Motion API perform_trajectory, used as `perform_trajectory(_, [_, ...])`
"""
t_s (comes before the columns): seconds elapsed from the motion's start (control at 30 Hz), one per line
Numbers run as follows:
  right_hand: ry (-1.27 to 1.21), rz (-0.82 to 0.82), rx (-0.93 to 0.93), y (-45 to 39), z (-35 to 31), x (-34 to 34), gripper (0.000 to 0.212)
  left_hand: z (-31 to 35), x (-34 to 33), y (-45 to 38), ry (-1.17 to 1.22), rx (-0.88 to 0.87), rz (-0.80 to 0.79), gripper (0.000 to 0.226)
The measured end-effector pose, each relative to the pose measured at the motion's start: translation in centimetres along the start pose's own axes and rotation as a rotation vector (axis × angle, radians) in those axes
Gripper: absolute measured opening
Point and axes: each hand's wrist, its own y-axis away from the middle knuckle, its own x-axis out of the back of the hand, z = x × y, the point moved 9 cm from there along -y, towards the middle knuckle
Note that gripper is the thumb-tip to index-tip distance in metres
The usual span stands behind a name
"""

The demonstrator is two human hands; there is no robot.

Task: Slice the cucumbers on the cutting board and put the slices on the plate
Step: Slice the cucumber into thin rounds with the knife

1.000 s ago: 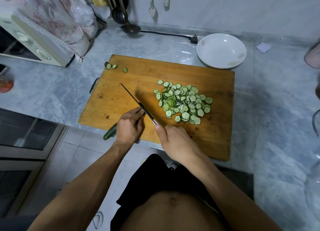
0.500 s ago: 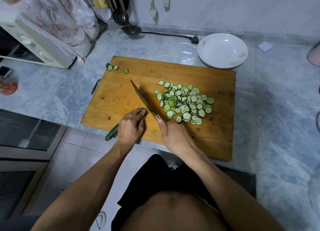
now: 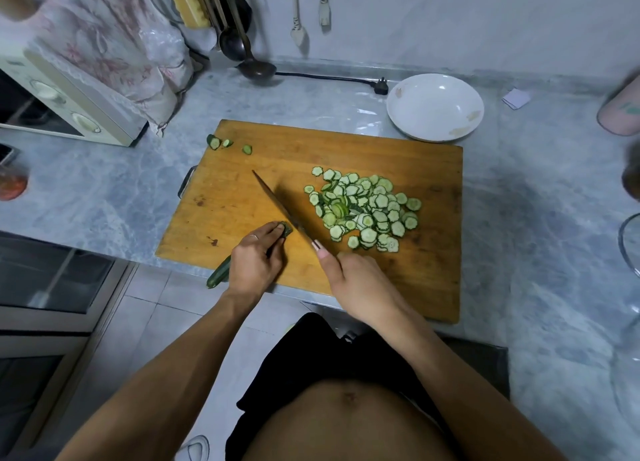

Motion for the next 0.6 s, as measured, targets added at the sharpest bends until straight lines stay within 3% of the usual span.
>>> perform_trajectory(0.6, [0.012, -0.049, 0.000, 1.5, -1.3, -0.9, 0.052, 0.0, -0.5, 0.0, -0.036, -0.032, -0.043, 0.037])
